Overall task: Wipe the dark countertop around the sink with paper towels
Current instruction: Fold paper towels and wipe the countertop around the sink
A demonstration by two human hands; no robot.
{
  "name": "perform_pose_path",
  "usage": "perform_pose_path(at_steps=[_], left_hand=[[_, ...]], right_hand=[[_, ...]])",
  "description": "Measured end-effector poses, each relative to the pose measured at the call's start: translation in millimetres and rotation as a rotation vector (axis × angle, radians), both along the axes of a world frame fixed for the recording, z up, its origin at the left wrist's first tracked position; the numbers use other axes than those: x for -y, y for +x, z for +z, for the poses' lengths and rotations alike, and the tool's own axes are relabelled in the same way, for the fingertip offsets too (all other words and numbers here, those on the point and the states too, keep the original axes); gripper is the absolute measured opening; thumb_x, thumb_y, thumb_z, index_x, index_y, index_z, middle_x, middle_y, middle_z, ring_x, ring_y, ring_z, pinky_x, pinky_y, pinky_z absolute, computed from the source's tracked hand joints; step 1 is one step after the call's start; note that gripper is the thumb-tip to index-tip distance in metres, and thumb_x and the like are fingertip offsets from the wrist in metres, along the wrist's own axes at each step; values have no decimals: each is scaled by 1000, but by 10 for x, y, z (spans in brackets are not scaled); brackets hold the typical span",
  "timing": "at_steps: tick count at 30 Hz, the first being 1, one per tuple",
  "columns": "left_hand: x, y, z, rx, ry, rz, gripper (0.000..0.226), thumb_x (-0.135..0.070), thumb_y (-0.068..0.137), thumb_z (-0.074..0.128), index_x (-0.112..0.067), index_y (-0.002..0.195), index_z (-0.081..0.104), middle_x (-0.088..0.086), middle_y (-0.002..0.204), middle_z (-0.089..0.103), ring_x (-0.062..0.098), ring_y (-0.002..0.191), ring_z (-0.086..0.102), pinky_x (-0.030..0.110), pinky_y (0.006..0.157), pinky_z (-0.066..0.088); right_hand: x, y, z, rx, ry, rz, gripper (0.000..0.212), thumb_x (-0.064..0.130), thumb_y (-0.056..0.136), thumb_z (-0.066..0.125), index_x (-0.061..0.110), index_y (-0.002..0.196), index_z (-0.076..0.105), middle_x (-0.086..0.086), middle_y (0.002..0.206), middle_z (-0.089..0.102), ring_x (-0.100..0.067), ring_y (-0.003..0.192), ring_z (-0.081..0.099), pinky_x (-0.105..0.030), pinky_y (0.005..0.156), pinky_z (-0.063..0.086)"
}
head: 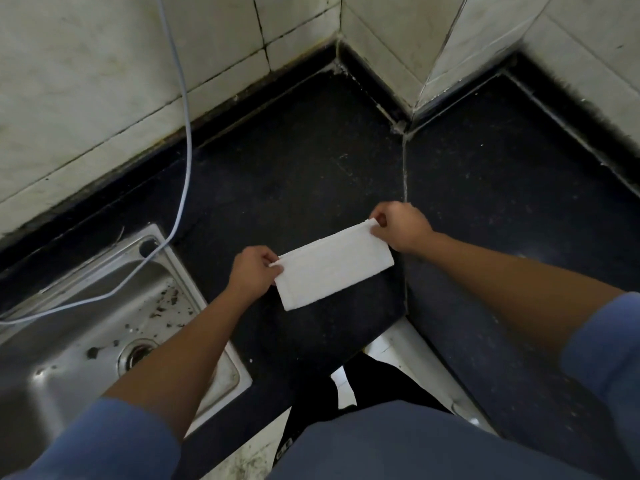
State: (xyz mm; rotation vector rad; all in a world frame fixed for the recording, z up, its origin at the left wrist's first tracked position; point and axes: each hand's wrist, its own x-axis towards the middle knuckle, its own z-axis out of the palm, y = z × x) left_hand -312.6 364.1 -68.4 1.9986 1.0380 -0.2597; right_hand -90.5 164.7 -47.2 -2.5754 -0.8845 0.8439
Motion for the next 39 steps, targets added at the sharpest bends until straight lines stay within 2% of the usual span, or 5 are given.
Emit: perform_pose_path(at_steps=[9,16,27,34,39], left_hand=[[-9,109,-187,-137,217,30,5,-18,83,65,-19,87,62,9,88,69,27,82,65,38,77,55],[456,-67,45,-2,459,-455,22,-13,87,57,-11,108,62,9,108,55,27,100,55,39,70,50],[593,-608,-175,2,473,-557,22,-5,63,79,-13,78,65,4,77,60,24,67,60,30,42,49],[429,-360,-60,-78,584,-688,36,-13,77,68,-11,112,66,16,136,51,34,121,50,43,89,47],[365,-371,-40,-168,525,-701,43,-21,94,47,-16,136,47,8,155,24,26,140,24,40,107,28]], right_hand=[[45,48,-296,166,-32,-22,30,26,90,57,20,119,54,-5,112,62,-26,97,60,-38,80,51],[98,-480,-196,182,85,310,26,25,94,51,21,118,58,-1,117,53,-20,110,52,-33,76,45],[647,-285,-354,165,6,227,15,28,91,59,16,98,66,-1,104,55,-21,99,57,-33,75,48],[110,-247,-255,108,-171,-101,48,39,87,64,14,126,48,-10,117,59,-30,105,59,-37,80,47],[-85,-208,-184,-129,-162,-339,34,23,83,67,8,112,61,-12,109,65,-28,95,62,-35,77,51]])
